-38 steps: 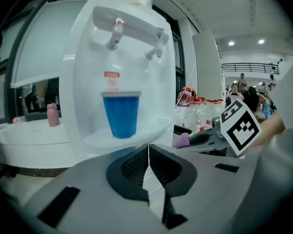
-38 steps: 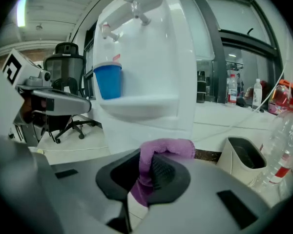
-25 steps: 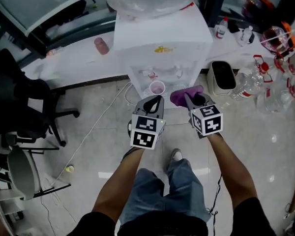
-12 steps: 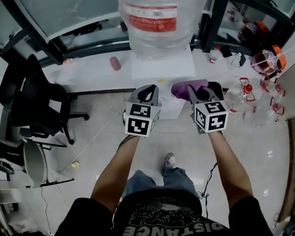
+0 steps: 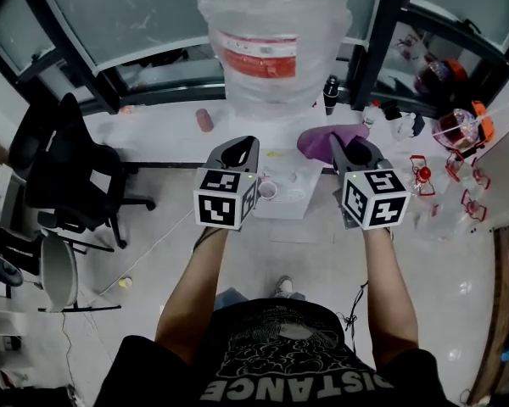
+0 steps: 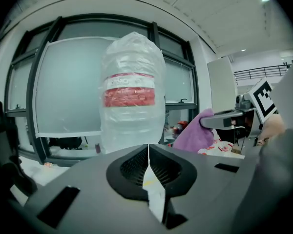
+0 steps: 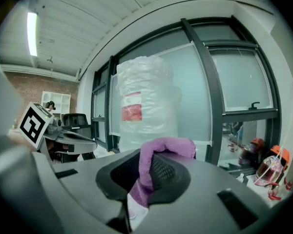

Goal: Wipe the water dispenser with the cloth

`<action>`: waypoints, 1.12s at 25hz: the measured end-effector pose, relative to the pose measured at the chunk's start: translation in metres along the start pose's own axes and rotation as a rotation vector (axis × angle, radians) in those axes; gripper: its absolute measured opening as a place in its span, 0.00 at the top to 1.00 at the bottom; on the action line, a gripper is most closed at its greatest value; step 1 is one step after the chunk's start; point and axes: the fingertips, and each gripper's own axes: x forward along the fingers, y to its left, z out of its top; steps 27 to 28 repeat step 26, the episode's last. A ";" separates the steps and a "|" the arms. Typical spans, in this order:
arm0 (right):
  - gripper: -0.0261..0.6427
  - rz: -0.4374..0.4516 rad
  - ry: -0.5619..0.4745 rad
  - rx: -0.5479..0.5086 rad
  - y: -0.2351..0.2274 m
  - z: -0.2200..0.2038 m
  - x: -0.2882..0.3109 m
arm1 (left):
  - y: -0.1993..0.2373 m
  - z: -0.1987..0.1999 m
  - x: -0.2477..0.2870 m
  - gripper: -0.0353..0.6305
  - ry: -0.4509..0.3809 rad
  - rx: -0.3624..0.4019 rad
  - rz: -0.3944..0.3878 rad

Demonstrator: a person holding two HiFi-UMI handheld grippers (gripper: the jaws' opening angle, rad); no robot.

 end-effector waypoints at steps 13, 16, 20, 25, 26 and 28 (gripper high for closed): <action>0.90 0.016 -0.015 -0.056 -0.018 0.003 0.010 | 0.003 0.007 0.014 0.91 0.006 0.011 0.056; 0.90 0.014 -0.021 -0.059 -0.022 0.005 0.009 | 0.004 0.011 0.014 0.91 0.000 0.013 0.069; 0.90 0.012 -0.029 -0.053 -0.026 0.007 0.009 | 0.006 0.014 0.014 0.91 -0.004 0.012 0.079; 0.90 0.011 -0.037 -0.050 -0.027 0.008 0.010 | 0.007 0.013 0.015 0.91 0.002 0.007 0.076; 0.90 0.011 -0.039 -0.050 -0.027 0.008 0.010 | 0.007 0.012 0.015 0.91 0.003 0.008 0.075; 0.90 0.011 -0.039 -0.050 -0.027 0.008 0.010 | 0.007 0.012 0.015 0.91 0.003 0.008 0.075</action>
